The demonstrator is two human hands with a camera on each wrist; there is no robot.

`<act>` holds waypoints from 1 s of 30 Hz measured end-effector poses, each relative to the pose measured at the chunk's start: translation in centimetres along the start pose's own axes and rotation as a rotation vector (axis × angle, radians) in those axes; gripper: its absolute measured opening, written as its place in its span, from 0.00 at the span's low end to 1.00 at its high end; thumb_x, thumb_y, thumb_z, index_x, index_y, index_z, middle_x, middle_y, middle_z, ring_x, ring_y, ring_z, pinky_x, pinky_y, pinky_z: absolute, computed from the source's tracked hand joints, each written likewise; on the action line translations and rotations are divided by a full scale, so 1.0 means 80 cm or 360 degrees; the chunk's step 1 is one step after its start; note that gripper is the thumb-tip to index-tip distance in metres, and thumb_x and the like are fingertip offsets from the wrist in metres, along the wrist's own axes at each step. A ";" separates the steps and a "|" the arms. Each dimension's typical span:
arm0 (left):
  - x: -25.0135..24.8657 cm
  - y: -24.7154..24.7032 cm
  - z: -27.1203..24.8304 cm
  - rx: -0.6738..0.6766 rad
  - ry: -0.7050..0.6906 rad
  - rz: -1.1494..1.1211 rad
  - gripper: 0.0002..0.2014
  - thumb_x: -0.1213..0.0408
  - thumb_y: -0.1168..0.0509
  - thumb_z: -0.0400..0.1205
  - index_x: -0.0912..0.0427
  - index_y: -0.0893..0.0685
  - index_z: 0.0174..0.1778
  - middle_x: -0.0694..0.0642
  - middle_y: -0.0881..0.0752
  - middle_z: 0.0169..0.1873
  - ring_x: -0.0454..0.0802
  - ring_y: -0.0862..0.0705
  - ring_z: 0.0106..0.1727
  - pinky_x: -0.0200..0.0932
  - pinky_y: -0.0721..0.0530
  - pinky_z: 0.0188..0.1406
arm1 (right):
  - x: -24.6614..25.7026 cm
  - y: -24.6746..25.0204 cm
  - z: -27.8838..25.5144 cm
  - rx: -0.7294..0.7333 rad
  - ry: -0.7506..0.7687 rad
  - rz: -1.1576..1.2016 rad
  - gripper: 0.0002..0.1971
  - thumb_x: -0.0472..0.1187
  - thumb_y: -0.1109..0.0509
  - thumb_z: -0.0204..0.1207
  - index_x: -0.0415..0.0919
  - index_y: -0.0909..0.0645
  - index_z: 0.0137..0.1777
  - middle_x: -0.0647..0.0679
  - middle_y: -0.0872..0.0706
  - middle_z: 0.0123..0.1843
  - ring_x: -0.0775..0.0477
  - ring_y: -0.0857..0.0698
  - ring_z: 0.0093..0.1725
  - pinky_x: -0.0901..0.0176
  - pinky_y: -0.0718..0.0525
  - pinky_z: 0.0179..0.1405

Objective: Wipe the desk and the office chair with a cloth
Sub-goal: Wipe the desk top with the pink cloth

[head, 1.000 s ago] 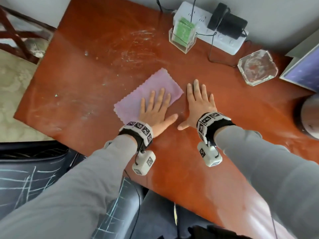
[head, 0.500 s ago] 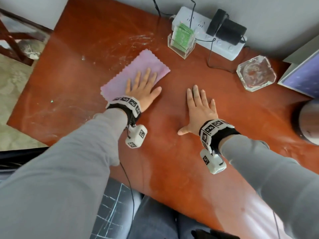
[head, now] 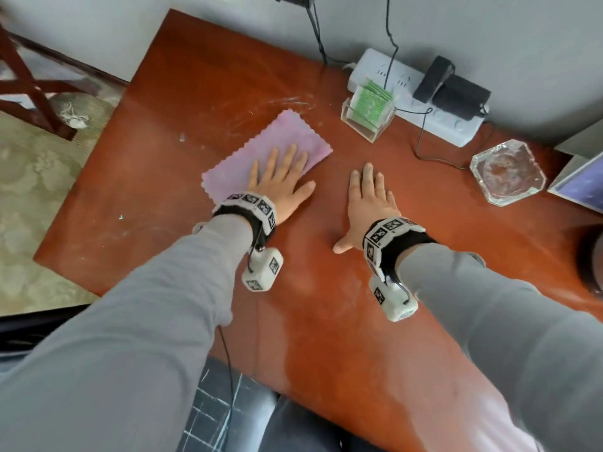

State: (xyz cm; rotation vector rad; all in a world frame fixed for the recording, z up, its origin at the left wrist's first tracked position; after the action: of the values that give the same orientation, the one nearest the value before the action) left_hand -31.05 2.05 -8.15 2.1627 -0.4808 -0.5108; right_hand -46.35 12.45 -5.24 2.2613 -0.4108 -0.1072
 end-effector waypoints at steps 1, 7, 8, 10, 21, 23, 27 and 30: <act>-0.002 0.005 0.008 -0.0001 0.0056 -0.0033 0.34 0.34 0.64 0.87 0.41 0.69 0.86 0.41 0.74 0.84 0.52 0.73 0.86 0.64 0.70 0.84 | 0.003 0.003 0.004 0.0017 -0.0009 -0.0002 0.81 0.62 0.12 0.52 0.37 0.74 0.84 0.38 0.76 0.84 0.34 0.66 0.86 0.39 0.51 0.86; -0.020 0.007 -0.013 -0.0110 -0.0122 0.0189 0.37 0.37 0.56 0.88 0.50 0.56 0.90 0.49 0.62 0.89 0.55 0.64 0.89 0.69 0.60 0.85 | 0.019 0.029 0.027 0.0064 -0.0017 0.0028 0.80 0.61 0.12 0.53 0.34 0.73 0.84 0.39 0.75 0.85 0.34 0.65 0.86 0.41 0.50 0.86; -0.015 0.017 -0.015 -0.0203 -0.0154 0.0224 0.35 0.40 0.54 0.89 0.53 0.51 0.90 0.51 0.58 0.89 0.54 0.60 0.89 0.68 0.58 0.86 | 0.022 0.033 0.030 0.0069 -0.0015 0.0031 0.80 0.60 0.12 0.53 0.34 0.73 0.84 0.39 0.75 0.85 0.34 0.65 0.86 0.42 0.50 0.86; -0.007 0.032 -0.013 -0.0324 -0.0232 0.0264 0.34 0.44 0.52 0.90 0.55 0.51 0.90 0.55 0.56 0.89 0.54 0.58 0.89 0.66 0.56 0.87 | 0.029 0.038 0.036 0.0081 -0.0013 0.0034 0.80 0.58 0.11 0.53 0.33 0.73 0.84 0.38 0.76 0.84 0.33 0.66 0.86 0.43 0.51 0.85; 0.011 0.058 0.084 -0.0194 -0.0222 0.0378 0.38 0.36 0.60 0.88 0.50 0.67 0.88 0.49 0.69 0.87 0.53 0.67 0.88 0.64 0.60 0.87 | 0.036 0.040 0.043 0.0088 -0.0018 0.0043 0.82 0.56 0.10 0.51 0.34 0.77 0.82 0.40 0.80 0.83 0.32 0.68 0.85 0.45 0.52 0.84; 0.000 0.057 0.089 -0.0213 -0.0297 0.0505 0.39 0.36 0.58 0.87 0.51 0.66 0.88 0.49 0.68 0.87 0.54 0.66 0.88 0.65 0.59 0.86 | 0.035 0.040 0.042 0.0078 -0.0021 0.0047 0.82 0.57 0.10 0.51 0.35 0.77 0.83 0.41 0.79 0.83 0.33 0.68 0.85 0.45 0.51 0.84; 0.037 0.084 0.108 -0.0203 -0.0095 0.0226 0.36 0.37 0.59 0.88 0.47 0.63 0.89 0.45 0.66 0.88 0.51 0.65 0.88 0.67 0.60 0.86 | 0.034 0.041 0.040 0.0070 -0.0022 0.0035 0.82 0.58 0.10 0.51 0.36 0.77 0.83 0.42 0.79 0.84 0.35 0.67 0.86 0.46 0.46 0.84; 0.051 0.096 0.114 -0.0174 0.0135 0.0098 0.38 0.35 0.59 0.87 0.49 0.65 0.88 0.47 0.68 0.87 0.55 0.67 0.88 0.69 0.62 0.84 | 0.037 0.043 0.041 0.0086 -0.0053 0.0019 0.83 0.57 0.10 0.51 0.36 0.78 0.82 0.41 0.80 0.83 0.34 0.66 0.86 0.46 0.46 0.84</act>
State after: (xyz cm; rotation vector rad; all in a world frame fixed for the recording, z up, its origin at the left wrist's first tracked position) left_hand -33.55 -10.30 -7.92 2.0491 -0.4609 -0.4007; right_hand -45.15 7.05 -4.65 2.3125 -0.4497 -0.1293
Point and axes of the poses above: each hand's wrist, its own z-axis towards the middle knuckle, its own y-axis out of the back of the hand, x = y × z, the point moved 3 cm from there along z, towards the middle knuckle
